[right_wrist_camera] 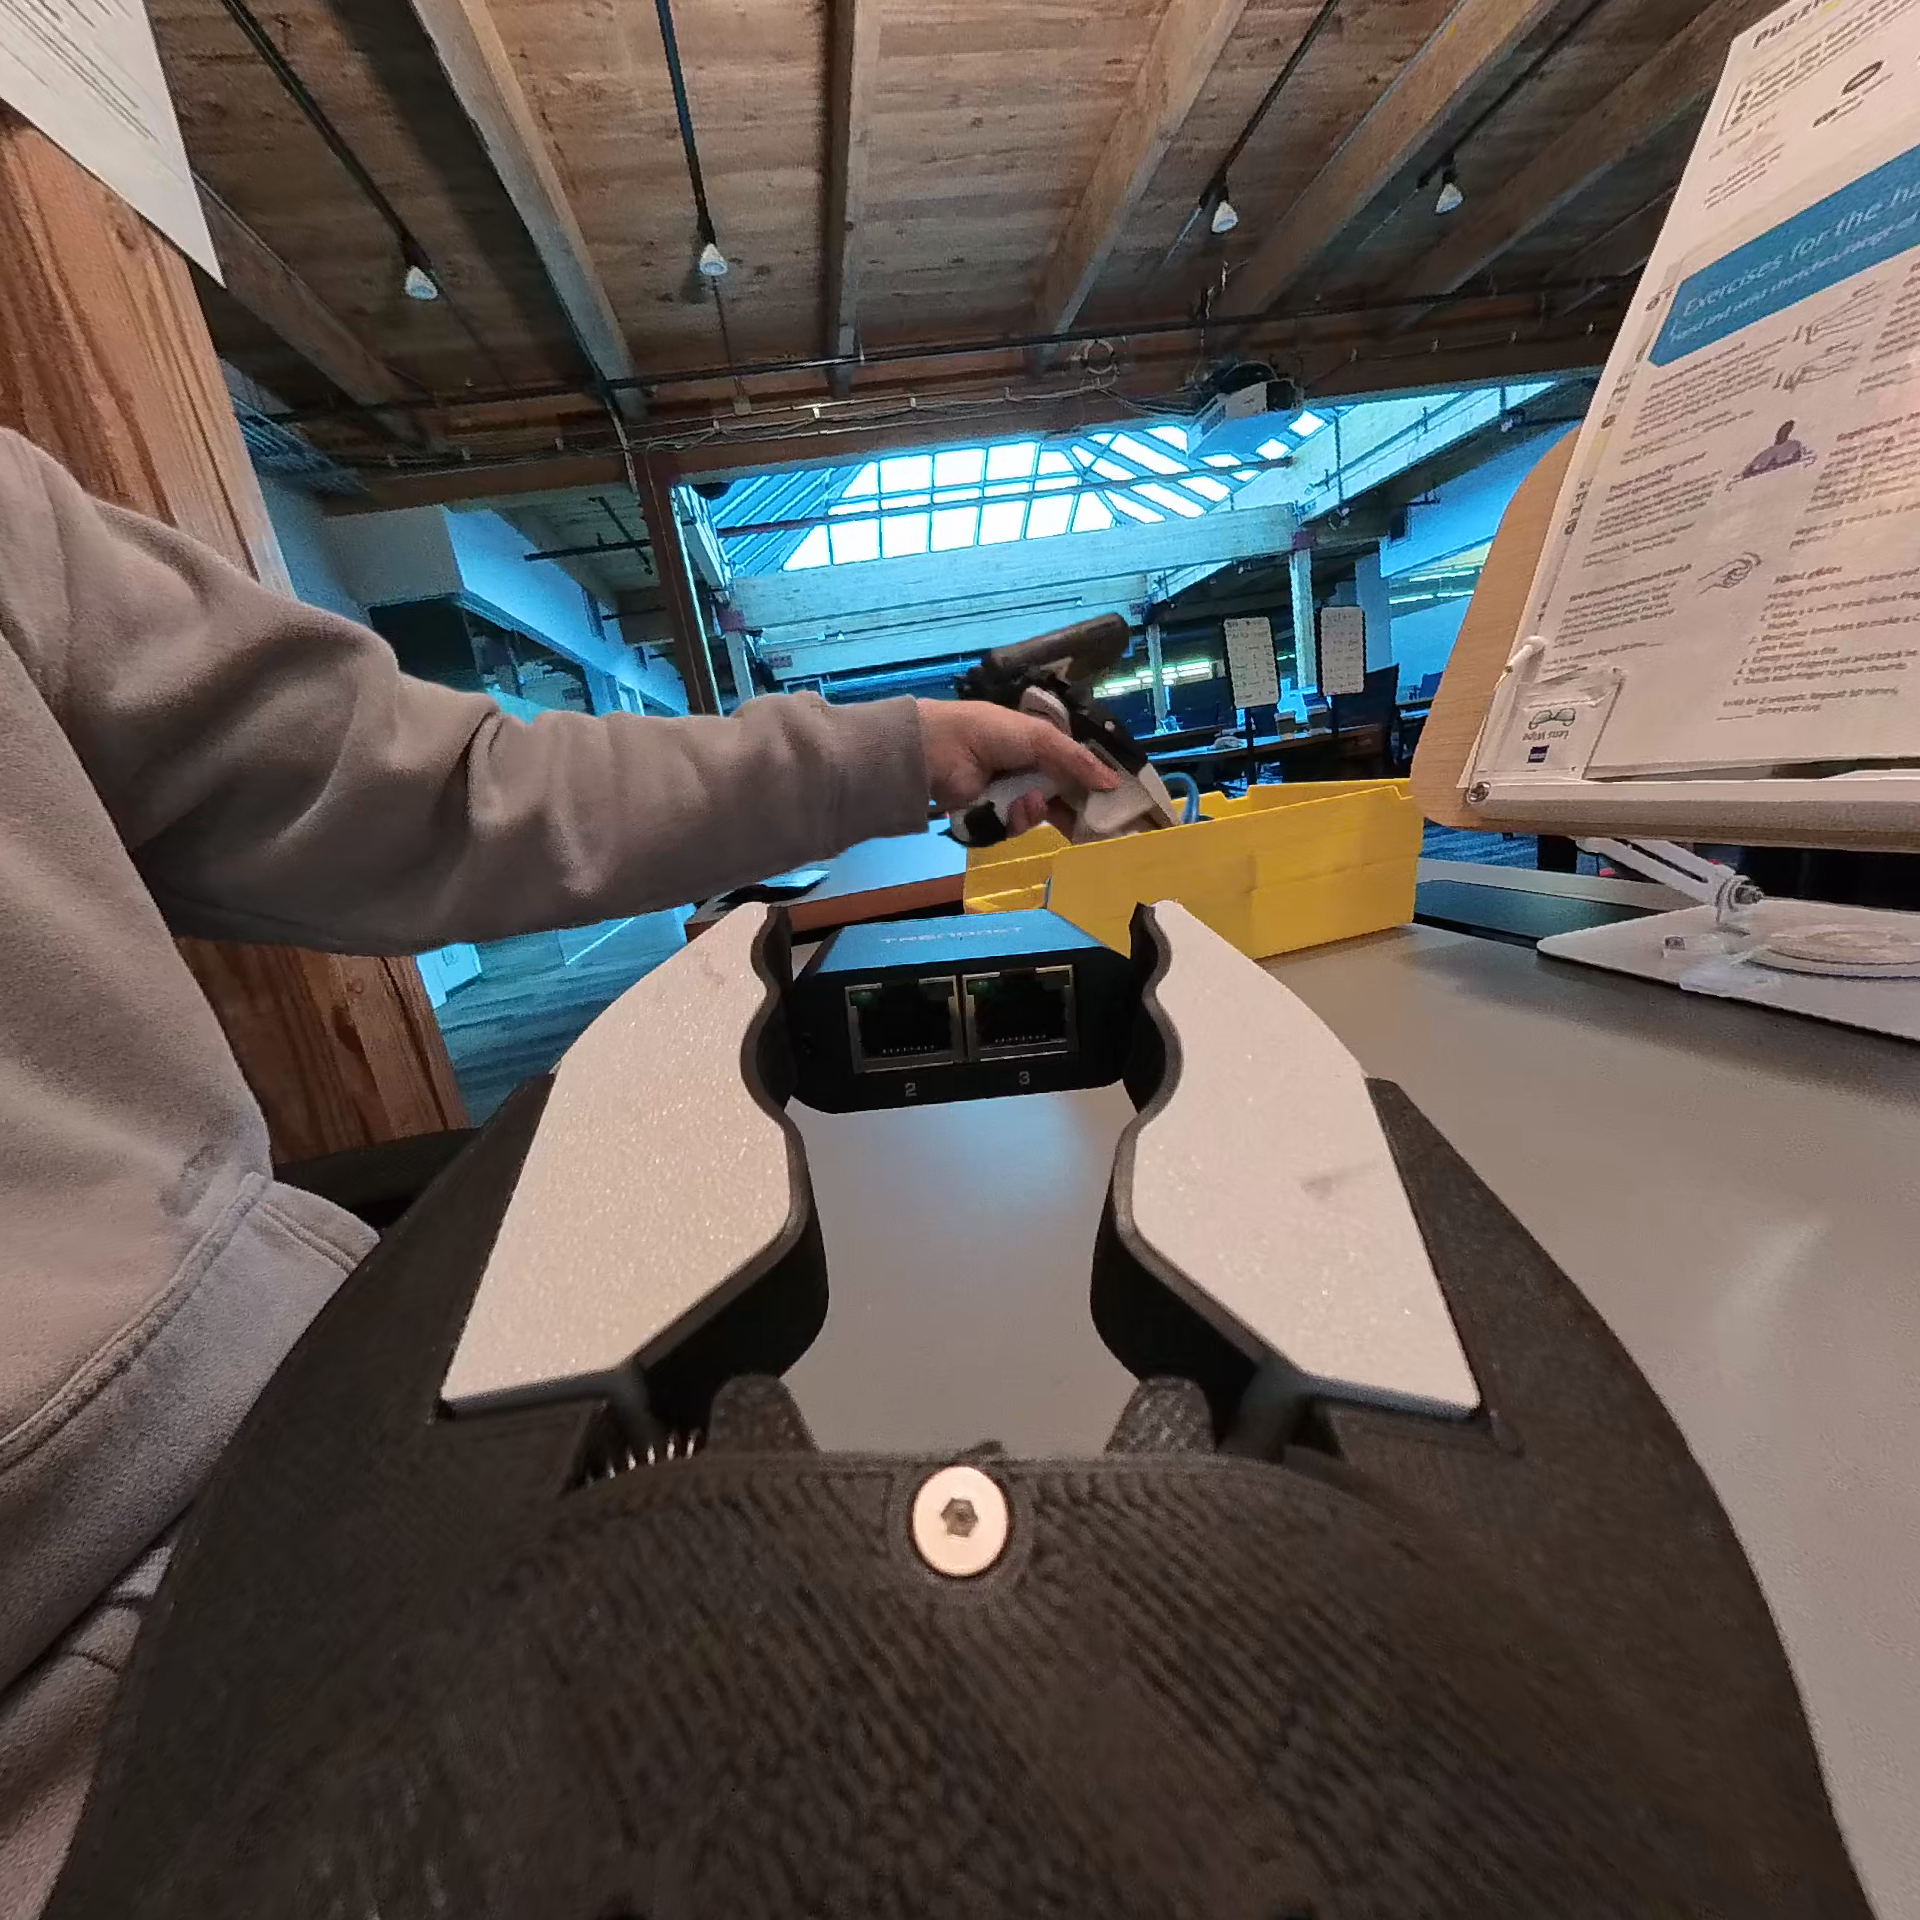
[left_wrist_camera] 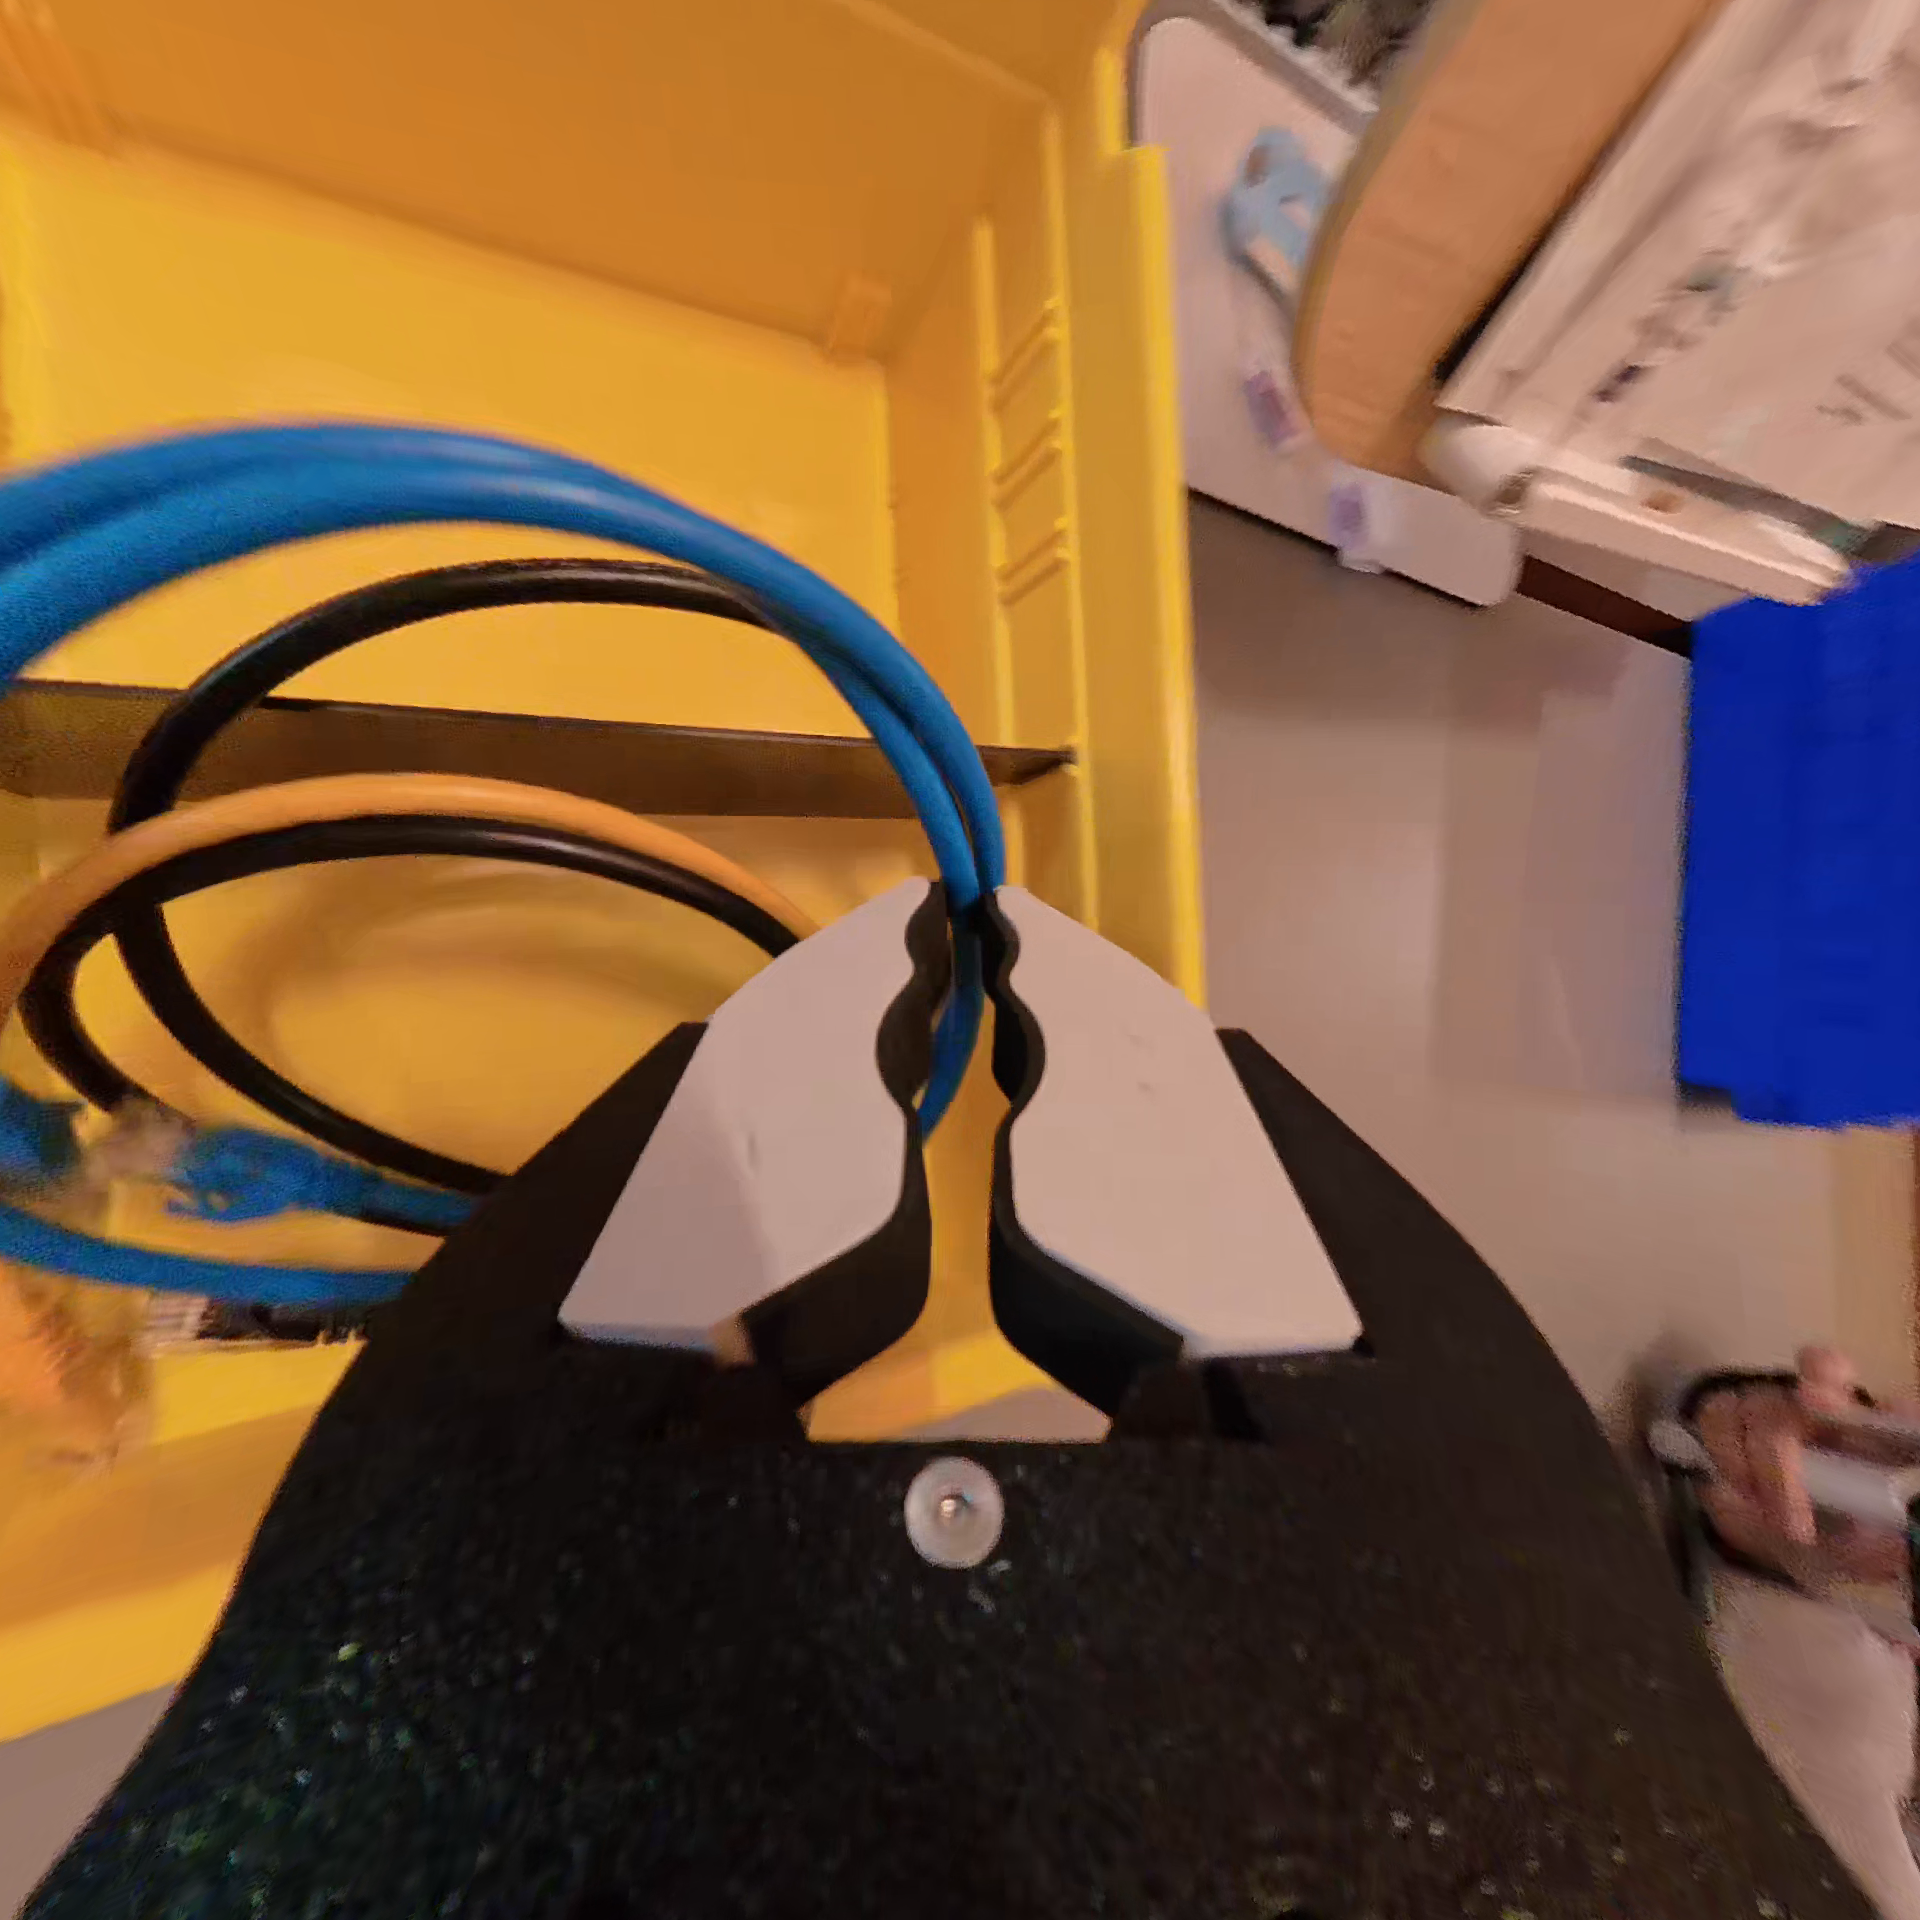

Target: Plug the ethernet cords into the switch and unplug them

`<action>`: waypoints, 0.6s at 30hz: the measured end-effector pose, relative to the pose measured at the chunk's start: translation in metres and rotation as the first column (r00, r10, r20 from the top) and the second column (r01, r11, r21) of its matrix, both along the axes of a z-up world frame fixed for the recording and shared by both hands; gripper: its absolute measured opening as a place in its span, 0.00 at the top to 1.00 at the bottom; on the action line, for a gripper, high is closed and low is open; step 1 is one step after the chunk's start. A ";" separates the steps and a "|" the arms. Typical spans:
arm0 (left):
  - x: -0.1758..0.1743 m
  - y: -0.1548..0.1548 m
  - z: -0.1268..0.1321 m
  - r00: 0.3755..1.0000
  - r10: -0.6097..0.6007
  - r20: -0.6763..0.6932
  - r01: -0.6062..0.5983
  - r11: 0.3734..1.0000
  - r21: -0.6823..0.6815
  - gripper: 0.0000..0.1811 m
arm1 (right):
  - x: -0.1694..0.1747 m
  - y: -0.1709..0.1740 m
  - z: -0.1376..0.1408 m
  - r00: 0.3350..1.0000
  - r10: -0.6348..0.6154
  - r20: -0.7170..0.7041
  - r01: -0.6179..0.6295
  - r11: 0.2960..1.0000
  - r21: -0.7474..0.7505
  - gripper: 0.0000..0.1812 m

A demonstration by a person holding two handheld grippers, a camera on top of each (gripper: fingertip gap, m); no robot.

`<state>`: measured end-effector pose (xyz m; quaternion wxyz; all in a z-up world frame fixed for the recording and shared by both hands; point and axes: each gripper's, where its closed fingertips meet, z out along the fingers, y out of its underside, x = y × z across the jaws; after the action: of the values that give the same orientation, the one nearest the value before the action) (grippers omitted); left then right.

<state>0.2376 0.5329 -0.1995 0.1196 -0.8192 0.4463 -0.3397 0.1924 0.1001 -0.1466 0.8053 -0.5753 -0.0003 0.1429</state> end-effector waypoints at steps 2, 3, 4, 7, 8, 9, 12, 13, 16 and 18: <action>-0.008 -0.004 0.023 0.997 -0.048 0.058 0.048 0.999 -0.006 0.97 | 0.000 0.000 0.000 1.000 0.000 0.001 0.000 1.000 0.001 0.66; -0.012 -0.006 0.036 0.993 -0.066 0.094 0.067 0.998 -0.016 0.97 | 0.000 0.000 0.000 1.000 0.002 0.001 -0.002 1.000 0.001 0.66; -0.016 -0.009 0.051 0.988 -0.083 0.129 0.088 0.995 -0.038 0.97 | 0.000 0.000 0.000 1.000 0.001 0.001 -0.001 1.000 0.000 0.66; -0.032 -0.016 0.092 0.966 -0.136 0.218 0.158 0.983 -0.089 0.97 | -0.001 0.000 0.000 1.000 0.004 0.000 -0.004 1.000 -0.002 0.66; -0.037 -0.015 0.105 0.960 -0.142 0.243 0.166 0.983 -0.079 0.97 | -0.001 0.000 0.000 1.000 0.005 0.001 -0.005 1.000 -0.002 0.66; -0.043 -0.014 0.116 0.954 -0.148 0.262 0.169 0.984 -0.060 0.97 | -0.001 0.000 0.000 1.000 0.005 0.001 -0.005 1.000 -0.002 0.66; -0.060 -0.030 0.148 0.916 -0.240 0.320 0.260 0.965 -0.020 0.97 | 0.000 0.000 0.000 1.000 0.002 0.000 -0.002 1.000 -0.002 0.66; -0.067 -0.042 0.155 0.895 -0.305 0.327 0.318 0.948 0.013 0.97 | 0.000 0.000 0.000 1.000 0.002 -0.001 -0.002 1.000 -0.001 0.66; -0.089 -0.082 0.167 0.807 -0.506 0.305 0.487 0.862 0.140 0.97 | 0.000 0.000 0.000 1.000 0.001 -0.005 -0.001 1.000 0.001 0.66; -0.100 -0.104 0.170 0.758 -0.595 0.268 0.553 0.804 0.219 0.97 | 0.001 -0.001 0.000 1.000 0.000 -0.009 0.000 1.000 0.004 0.66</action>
<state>0.1375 0.4293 -0.0292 0.1329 -0.5659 0.6707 -0.4607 0.1933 0.0996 -0.1461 0.8066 -0.5729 0.0029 0.1457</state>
